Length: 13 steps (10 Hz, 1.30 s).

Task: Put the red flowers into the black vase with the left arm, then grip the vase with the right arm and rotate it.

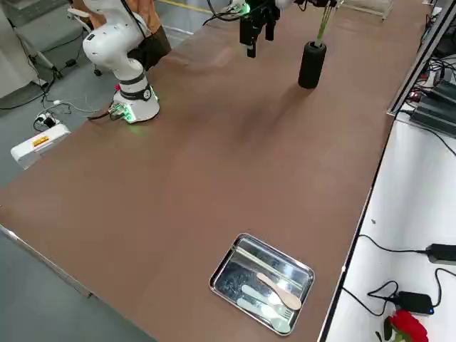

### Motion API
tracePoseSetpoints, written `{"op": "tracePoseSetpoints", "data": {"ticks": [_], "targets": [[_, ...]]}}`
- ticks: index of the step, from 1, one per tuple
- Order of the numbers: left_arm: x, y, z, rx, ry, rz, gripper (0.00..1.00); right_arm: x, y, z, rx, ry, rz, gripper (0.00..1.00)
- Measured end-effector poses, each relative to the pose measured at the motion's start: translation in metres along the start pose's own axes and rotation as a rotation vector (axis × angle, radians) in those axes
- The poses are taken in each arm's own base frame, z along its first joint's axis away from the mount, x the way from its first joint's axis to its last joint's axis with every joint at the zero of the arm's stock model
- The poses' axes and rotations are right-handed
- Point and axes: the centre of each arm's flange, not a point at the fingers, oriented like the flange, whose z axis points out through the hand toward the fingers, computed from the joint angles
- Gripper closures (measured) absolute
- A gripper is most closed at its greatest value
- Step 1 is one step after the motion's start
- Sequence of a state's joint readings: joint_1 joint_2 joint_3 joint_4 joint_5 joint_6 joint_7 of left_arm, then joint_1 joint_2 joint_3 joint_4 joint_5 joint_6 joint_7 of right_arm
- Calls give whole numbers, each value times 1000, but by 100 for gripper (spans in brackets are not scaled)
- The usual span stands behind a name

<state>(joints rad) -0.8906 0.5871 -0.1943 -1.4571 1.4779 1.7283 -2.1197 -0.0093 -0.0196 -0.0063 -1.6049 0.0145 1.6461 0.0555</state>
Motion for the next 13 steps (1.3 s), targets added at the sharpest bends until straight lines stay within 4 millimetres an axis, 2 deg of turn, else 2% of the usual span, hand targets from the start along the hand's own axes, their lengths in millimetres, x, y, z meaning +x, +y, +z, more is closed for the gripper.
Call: {"op": "tracePoseSetpoints", "data": {"ticks": [3, 6, 8, 13], "targets": [[-35, -3, 9, 2, 7, 9, 93, 1, -8, -8, 2, 18, -15, 0], [-75, -5, 14, -11, 20, 48, 93, 4, -12, -5, 2, 15, -21, 0], [-87, -5, 14, -14, 20, 62, 93, 7, -13, -3, 2, 13, -22, 0], [-104, -5, 20, -12, 19, 78, 93, 11, -14, 2, 2, 10, -23, 0]]}}
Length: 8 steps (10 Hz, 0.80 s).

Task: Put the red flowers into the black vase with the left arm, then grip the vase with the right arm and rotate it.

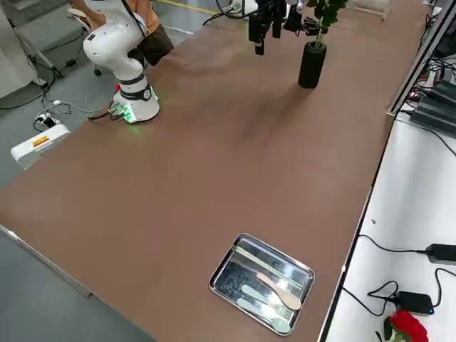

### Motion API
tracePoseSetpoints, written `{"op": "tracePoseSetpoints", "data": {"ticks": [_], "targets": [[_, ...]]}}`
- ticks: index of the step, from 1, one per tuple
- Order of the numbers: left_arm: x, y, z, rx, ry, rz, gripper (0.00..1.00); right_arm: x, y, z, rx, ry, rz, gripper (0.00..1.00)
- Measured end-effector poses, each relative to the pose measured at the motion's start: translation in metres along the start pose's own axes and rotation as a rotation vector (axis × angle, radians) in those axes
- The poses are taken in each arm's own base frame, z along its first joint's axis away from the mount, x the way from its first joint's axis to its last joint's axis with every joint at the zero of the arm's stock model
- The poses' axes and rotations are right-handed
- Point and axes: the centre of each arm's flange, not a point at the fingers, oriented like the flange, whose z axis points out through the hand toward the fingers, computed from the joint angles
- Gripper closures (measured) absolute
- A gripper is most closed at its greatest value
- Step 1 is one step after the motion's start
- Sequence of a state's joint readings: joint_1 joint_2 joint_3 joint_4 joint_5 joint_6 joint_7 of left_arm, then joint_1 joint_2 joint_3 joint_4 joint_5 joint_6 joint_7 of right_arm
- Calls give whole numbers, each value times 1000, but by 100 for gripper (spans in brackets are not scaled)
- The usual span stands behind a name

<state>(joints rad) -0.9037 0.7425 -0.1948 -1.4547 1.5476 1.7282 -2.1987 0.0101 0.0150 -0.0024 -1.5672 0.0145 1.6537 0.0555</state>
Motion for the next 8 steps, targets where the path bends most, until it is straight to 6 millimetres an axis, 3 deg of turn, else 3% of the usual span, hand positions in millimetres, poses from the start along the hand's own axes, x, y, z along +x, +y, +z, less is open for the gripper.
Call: {"op": "tracePoseSetpoints", "data": {"ticks": [5, 8], "targets": [[-13, 4, -3, -15, 8, -11, 91, 0, -1, 1, 0, 0, -2, 0], [-19, 3, -1, -12, 7, -5, 78, 0, -1, 1, 0, 0, -2, 0]]}}
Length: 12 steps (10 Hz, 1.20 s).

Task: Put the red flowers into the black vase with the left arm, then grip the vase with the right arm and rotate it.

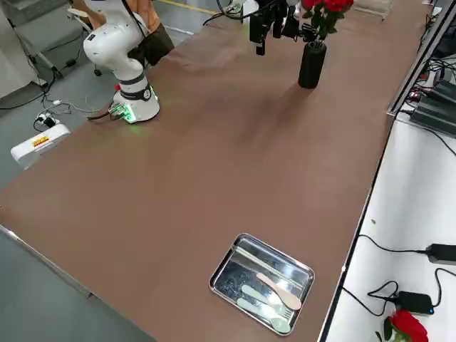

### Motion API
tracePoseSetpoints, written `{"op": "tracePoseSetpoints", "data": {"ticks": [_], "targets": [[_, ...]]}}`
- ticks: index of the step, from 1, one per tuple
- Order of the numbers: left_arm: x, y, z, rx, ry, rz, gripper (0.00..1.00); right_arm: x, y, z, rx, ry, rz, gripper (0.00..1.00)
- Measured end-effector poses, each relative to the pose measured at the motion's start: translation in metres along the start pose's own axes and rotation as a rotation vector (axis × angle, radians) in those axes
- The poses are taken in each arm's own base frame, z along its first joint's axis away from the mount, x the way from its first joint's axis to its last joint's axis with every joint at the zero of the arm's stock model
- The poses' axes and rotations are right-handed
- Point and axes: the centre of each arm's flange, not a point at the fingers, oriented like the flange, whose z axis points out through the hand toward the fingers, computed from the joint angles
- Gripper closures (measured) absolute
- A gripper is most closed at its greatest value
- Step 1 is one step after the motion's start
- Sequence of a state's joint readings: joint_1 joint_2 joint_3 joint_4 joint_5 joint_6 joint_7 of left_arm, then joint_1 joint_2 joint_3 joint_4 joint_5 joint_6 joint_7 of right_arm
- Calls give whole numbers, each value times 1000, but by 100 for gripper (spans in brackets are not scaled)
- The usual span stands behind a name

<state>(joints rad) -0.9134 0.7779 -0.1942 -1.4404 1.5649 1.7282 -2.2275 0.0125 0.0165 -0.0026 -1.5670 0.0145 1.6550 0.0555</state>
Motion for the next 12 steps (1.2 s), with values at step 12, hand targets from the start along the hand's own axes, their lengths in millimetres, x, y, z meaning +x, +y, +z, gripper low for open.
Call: {"op": "tracePoseSetpoints", "data": {"ticks": [12], "targets": [[-2, 1, -2, -3, -2, 1, 43, 0, 0, 1, 0, -1, 0, 0]]}}
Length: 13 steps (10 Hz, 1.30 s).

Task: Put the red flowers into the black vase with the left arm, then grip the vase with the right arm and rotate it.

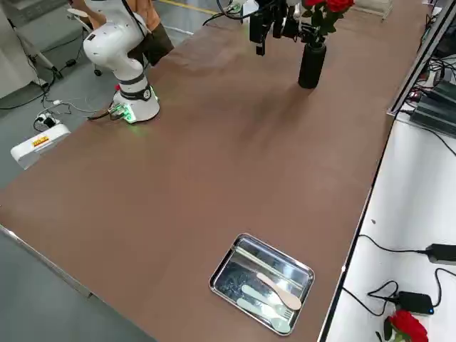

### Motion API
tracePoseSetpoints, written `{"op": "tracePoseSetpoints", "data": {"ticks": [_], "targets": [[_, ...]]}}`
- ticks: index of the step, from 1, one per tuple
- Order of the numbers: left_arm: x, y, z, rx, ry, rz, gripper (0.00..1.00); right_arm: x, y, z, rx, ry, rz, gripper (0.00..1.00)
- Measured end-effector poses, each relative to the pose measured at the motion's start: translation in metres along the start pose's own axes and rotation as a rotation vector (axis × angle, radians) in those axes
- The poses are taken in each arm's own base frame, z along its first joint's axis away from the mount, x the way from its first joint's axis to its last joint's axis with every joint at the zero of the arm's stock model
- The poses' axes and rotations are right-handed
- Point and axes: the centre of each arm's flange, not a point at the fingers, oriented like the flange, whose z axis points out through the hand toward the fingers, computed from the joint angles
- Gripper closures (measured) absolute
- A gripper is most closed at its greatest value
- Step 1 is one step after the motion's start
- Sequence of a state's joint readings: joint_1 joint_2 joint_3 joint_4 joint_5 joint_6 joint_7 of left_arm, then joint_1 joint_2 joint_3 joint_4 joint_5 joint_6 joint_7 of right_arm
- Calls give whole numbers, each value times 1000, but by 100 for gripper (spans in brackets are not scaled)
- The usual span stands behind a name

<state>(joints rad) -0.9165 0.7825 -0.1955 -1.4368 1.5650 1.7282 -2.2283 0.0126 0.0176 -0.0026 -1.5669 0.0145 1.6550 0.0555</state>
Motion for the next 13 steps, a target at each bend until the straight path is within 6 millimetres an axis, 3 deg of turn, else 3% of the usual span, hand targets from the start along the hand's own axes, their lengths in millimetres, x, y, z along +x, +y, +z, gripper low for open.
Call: {"op": "tracePoseSetpoints", "data": {"ticks": [6, 13], "targets": [[-20, -1, -2, -2, -8, 26, 40, 1, 0, 1, 0, -2, 0, 0], [-24, 1, -16, -9, -5, 31, 40, 2, 0, 6, -1, -10, -1, 0]]}}
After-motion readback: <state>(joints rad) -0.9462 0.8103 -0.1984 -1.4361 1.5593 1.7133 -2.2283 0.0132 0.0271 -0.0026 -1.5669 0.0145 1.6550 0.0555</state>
